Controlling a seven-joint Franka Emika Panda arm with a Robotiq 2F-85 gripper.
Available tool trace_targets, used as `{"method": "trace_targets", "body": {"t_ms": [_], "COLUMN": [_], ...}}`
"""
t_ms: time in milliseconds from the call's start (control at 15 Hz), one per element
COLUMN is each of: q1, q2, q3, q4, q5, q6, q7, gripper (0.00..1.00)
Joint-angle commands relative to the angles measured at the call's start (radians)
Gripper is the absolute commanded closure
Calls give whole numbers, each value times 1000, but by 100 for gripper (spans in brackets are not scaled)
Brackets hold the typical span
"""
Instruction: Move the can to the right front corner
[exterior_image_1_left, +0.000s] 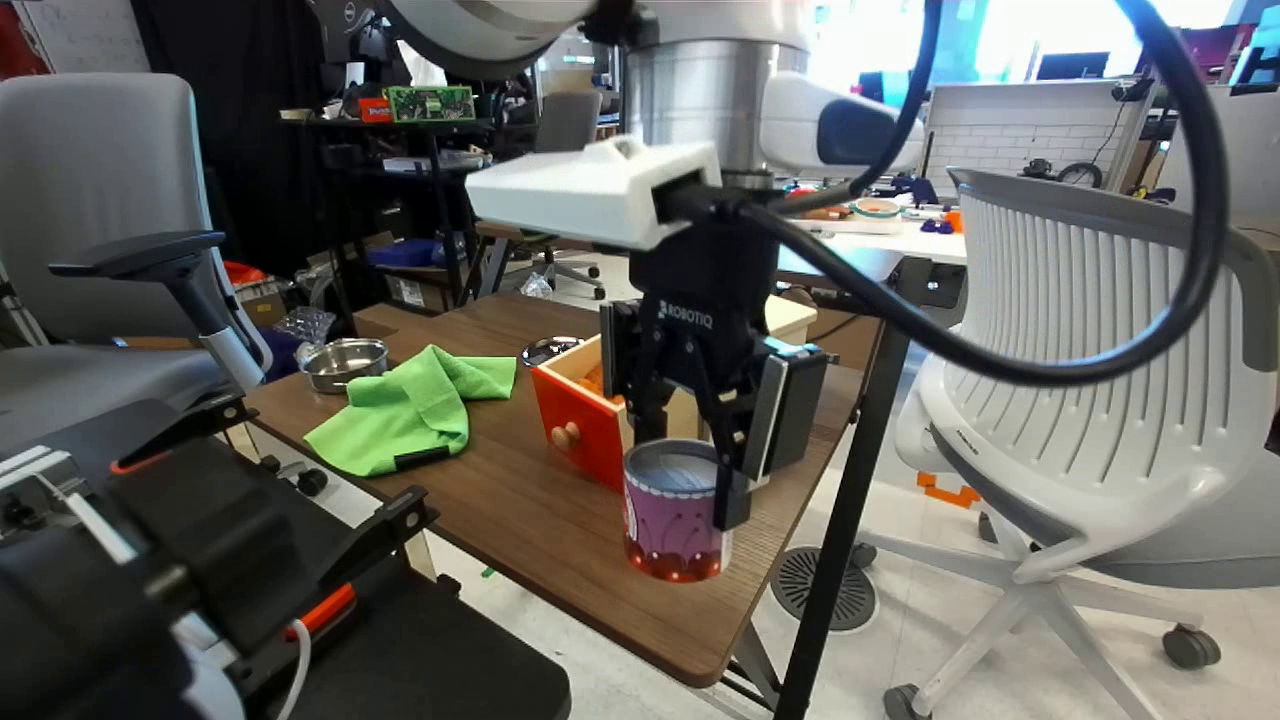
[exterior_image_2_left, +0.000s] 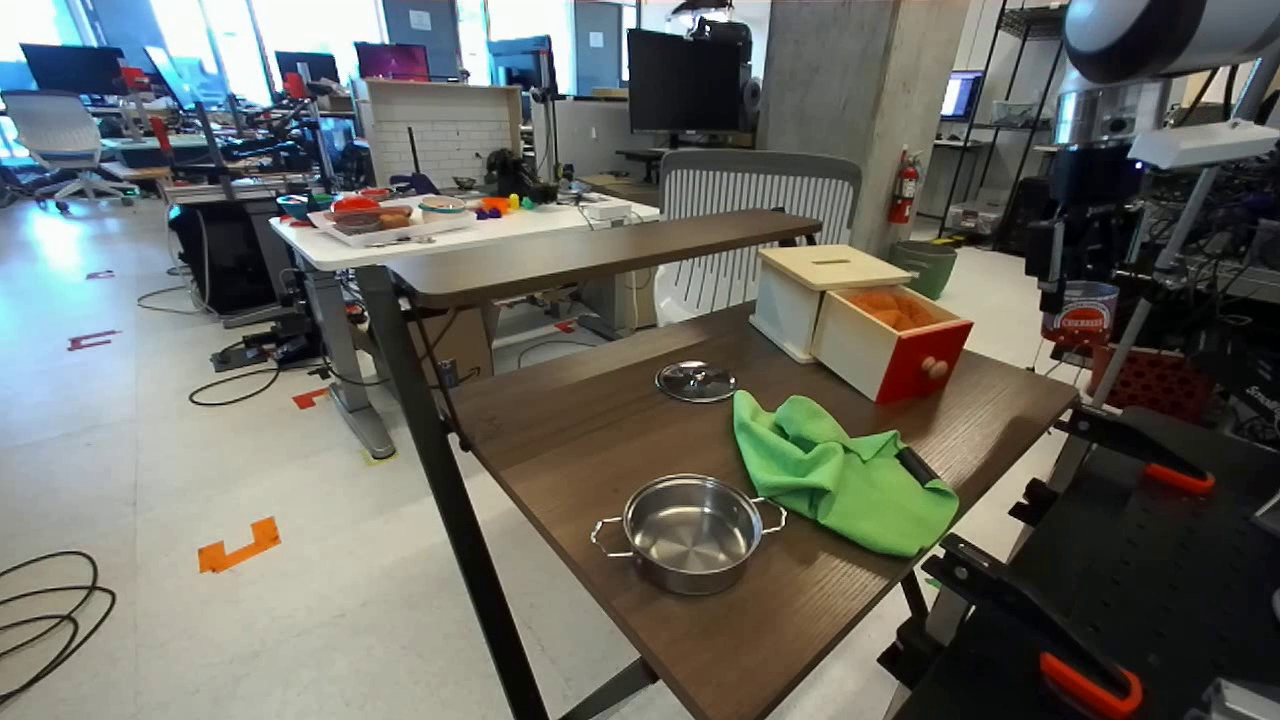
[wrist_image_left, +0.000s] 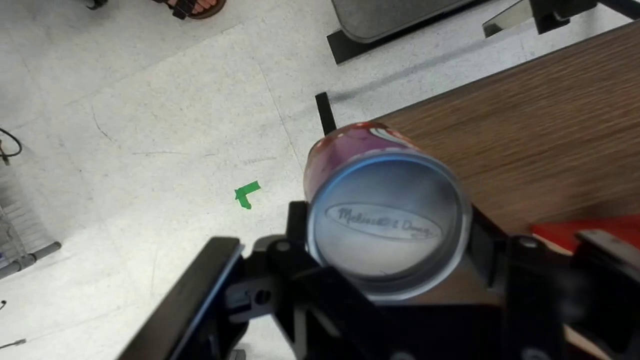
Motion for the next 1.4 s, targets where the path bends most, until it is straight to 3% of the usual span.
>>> {"method": "trace_targets", "body": {"t_ms": [0, 600, 667, 867, 1200, 1333], "q1": [2, 43, 45, 43, 39, 13], "q2": [80, 214, 216, 213, 197, 126], "q3": [-11, -20, -19, -15, -2, 33], "q4": [41, 104, 108, 117, 118, 82], "q5": [10, 22, 25, 33, 69, 115], "q6": [63, 160, 153, 147, 141, 141], "q7": [52, 246, 255, 269, 263, 223], "gripper": [54, 54, 7, 0, 0, 0]}}
